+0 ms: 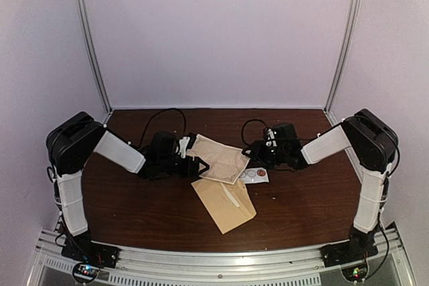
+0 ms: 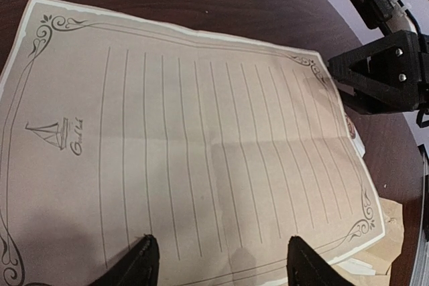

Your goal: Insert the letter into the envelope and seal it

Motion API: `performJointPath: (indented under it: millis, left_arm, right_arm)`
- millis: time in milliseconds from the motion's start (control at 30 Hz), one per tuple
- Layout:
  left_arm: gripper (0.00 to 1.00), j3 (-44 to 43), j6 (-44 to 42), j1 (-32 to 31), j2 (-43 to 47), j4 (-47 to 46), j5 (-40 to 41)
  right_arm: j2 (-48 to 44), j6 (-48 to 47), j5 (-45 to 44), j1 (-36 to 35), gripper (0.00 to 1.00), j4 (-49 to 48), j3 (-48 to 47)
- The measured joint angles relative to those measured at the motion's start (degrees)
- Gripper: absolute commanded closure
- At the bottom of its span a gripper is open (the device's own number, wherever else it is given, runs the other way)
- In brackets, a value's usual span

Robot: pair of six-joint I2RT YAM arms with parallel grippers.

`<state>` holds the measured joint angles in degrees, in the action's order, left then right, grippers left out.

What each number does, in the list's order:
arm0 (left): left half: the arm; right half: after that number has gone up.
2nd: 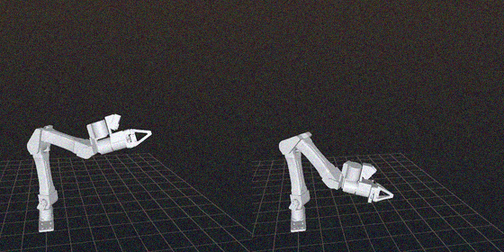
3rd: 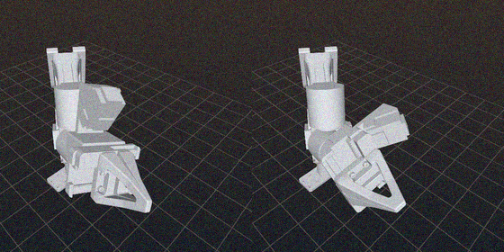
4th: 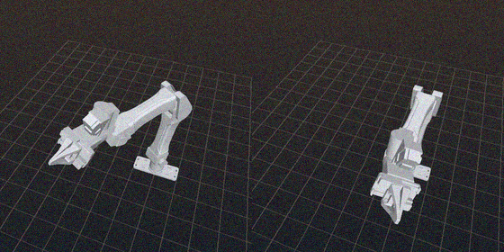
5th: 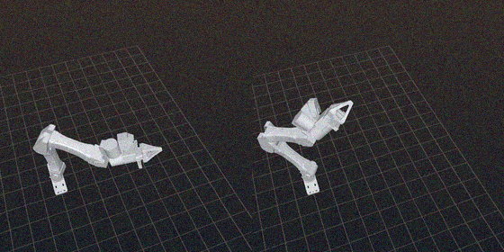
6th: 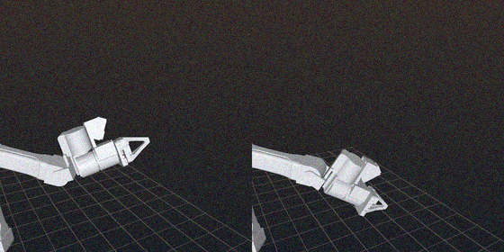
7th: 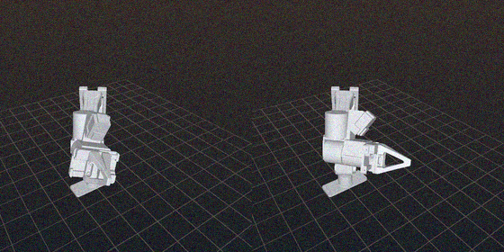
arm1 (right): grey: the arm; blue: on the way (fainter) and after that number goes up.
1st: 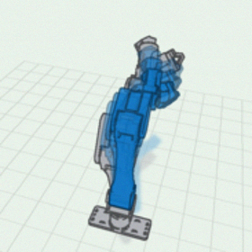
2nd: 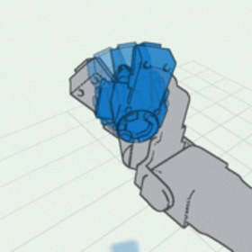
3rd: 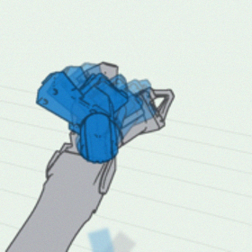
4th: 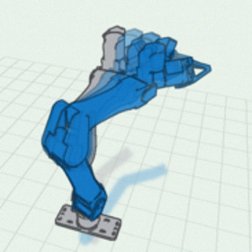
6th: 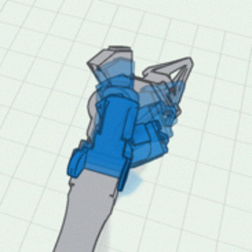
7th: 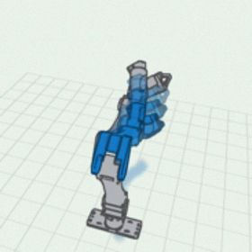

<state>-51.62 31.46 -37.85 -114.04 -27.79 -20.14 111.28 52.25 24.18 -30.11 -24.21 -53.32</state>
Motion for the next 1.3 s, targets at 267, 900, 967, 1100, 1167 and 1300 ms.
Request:
performJointPath:
  millis: [267, 900, 967, 1100, 1167, 1300]
  left_arm:
    - [0.33, -0.02, 0.04, -0.04, 0.04, 0.04, 0.13]
    - [0.22, -1.51, -4.17, 2.47, 26.4, 20.28, 10.08]
    - [0.21, -4.09, -5.51, 4.17, 29.9, 23.78, 10.1]
    - [0.18, -9.62, -8.57, 7.65, 35.58, 30.51, 8.39]
    - [0.18, -12.39, -10.23, 9.11, 37.11, 32.98, 6.91]
    - [0.18, -15.69, -13.97, 11.74, 38.53, 35.47, 2.99]
  right_arm:
    - [3.02, -0.07, 1.53, -1.05, 0.91, -0.52, -3.39]
    - [-14.71, -14.67, 1.73, 1.18, 1.0, 8.5, -8.7]
    - [-16.94, -17.57, 1.81, 1.53, 1.0, 11.72, -11.37]
    - [-19.5, -22.82, 3.3, 1.6, 1.0, 18.12, -15.8]
    - [-20.46, -25.53, 4.9, 1.57, 1.0, 21.29, -17.27]
    - [-22.64, -29.14, 8.11, 1.55, 1.0, 26.75, -18.56]
